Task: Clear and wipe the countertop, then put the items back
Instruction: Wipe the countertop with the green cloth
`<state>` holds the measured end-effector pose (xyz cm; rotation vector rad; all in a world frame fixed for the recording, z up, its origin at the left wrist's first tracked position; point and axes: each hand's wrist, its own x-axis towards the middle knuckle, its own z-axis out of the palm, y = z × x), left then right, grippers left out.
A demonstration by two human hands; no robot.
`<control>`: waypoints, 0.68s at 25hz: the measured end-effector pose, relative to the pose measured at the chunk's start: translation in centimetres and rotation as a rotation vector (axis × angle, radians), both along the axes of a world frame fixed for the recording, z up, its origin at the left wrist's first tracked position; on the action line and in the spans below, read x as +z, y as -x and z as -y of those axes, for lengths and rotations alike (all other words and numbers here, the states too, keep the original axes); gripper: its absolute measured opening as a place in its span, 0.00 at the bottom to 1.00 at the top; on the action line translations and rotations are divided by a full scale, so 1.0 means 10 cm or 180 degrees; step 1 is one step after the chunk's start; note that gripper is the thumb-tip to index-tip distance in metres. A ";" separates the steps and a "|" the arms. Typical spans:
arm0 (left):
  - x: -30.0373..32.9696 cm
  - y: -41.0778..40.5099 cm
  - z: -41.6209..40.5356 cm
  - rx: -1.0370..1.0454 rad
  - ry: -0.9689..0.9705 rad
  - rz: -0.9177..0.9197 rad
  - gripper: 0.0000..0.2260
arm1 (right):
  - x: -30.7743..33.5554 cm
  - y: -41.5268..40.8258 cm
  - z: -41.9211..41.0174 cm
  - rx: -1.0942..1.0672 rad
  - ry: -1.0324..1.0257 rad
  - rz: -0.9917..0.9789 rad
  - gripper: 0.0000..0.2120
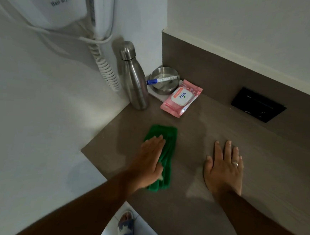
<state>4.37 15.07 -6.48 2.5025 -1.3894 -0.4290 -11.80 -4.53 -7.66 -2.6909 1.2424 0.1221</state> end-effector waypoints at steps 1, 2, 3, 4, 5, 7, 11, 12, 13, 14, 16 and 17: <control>0.01 0.15 -0.24 -0.0082 0.0093 0.0038 0.32 | 0.00 0.00 -0.01 0.0001 -0.0009 0.0000 0.30; -0.02 0.22 -0.41 -0.0183 0.0076 0.0098 0.32 | 0.01 0.00 0.00 -0.0011 -0.0034 0.0009 0.30; -0.08 0.16 -0.49 -0.0253 0.0018 0.0111 0.32 | 0.01 -0.01 0.01 -0.0025 -0.0056 0.0014 0.30; -0.11 0.04 -0.43 -0.0247 -0.0037 0.0151 0.32 | 0.01 -0.02 0.00 -0.0026 -0.0046 0.0015 0.30; -0.12 -0.08 -0.30 -0.0125 -0.0055 0.0226 0.33 | 0.00 -0.02 0.00 -0.0020 -0.0001 0.0019 0.30; -0.05 -0.30 0.11 0.0368 -0.0244 0.0258 0.34 | -0.01 -0.01 0.01 -0.0024 0.0049 0.0019 0.30; -0.05 -0.04 -0.06 0.0408 -0.0374 0.0235 0.39 | -0.03 -0.02 0.00 -0.0033 0.0050 0.0078 0.31; -0.06 0.07 -0.32 0.0153 -0.0333 0.0214 0.38 | -0.03 -0.01 0.00 -0.0053 0.0059 0.0115 0.31; -0.07 0.05 -0.59 -0.0092 -0.0243 0.0206 0.37 | -0.03 -0.02 0.01 -0.0077 0.0049 0.0156 0.31; -0.07 -0.11 -0.80 -0.0230 -0.0172 0.0215 0.35 | -0.03 -0.02 0.01 -0.0087 0.0047 0.0166 0.31; -0.05 -0.58 -1.02 0.0069 -0.0337 0.0291 0.36 | -0.04 -0.01 0.00 -0.0086 0.0078 0.0154 0.31; -0.02 -0.81 -1.05 0.0338 -0.0449 0.0343 0.36 | -0.04 -0.02 0.00 -0.0087 0.0100 0.0180 0.31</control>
